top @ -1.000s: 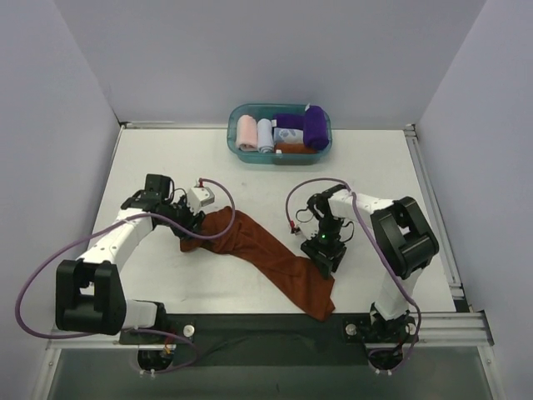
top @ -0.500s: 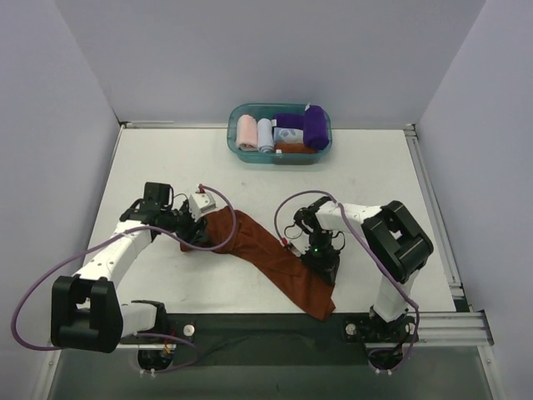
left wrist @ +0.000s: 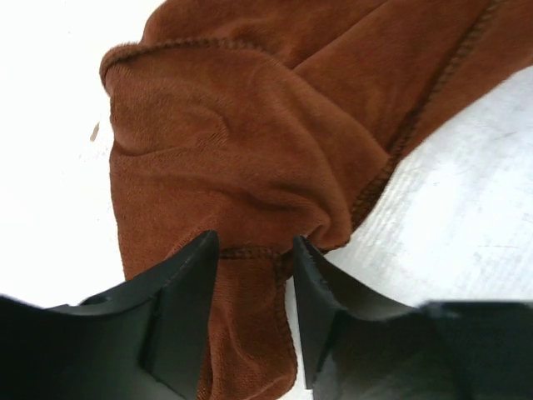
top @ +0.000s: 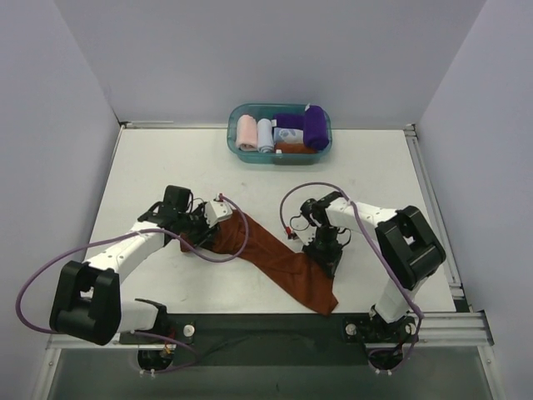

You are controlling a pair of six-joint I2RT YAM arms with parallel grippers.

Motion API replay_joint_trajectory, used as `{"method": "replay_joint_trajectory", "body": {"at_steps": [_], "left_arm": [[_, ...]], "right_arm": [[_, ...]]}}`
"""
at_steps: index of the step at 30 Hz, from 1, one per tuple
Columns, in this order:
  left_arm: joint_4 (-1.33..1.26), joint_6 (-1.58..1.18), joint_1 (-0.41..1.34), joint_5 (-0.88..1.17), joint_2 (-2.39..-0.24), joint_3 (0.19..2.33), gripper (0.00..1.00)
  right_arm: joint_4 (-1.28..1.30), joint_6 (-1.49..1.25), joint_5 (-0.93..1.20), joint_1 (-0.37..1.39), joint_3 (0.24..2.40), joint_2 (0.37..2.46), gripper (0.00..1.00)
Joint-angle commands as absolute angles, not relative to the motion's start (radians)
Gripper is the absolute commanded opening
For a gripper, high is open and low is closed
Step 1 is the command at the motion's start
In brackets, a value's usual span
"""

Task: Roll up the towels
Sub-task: Flatten the towel

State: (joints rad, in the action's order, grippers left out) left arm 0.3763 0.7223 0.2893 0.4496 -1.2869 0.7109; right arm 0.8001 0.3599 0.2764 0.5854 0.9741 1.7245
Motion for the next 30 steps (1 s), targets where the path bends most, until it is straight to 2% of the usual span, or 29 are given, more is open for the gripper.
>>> {"method": "replay_joint_trajectory", "body": {"at_steps": [1, 3, 4, 7, 13, 19, 24, 30], "left_arm": [[0.293, 0.742, 0.298, 0.352, -1.322, 0.723, 0.48], [0.308, 0.753, 0.296, 0.336, -1.322, 0.727, 0.33], [0.316, 0.755, 0.296, 0.324, -1.318, 0.732, 0.16], [0.365, 0.741, 0.261, 0.362, -1.273, 0.767, 0.01], [0.486, 0.591, 0.068, 0.540, -1.229, 0.922, 0.00], [0.416, 0.344, -0.164, 0.562, -1.244, 1.017, 0.00], [0.410, 0.311, -0.212, 0.516, -1.316, 1.028, 0.00], [0.423, 0.232, -0.215, 0.379, -1.330, 0.996, 0.00]], "right_arm": [[0.865, 0.365, 0.273, 0.560, 1.002, 1.678, 0.00], [0.870, 0.370, 0.272, 0.545, 1.002, 1.666, 0.00], [0.876, 0.376, 0.272, 0.535, 1.002, 1.655, 0.00], [0.897, 0.390, 0.270, 0.489, 1.011, 1.619, 0.00], [0.954, 0.452, 0.249, 0.387, 1.063, 1.502, 0.00], [1.005, 0.569, 0.239, 0.206, 1.107, 1.390, 0.00], [1.028, 0.659, 0.230, 0.071, 1.115, 1.381, 0.00], [1.042, 0.710, 0.222, 0.037, 1.134, 1.335, 0.00]]}}
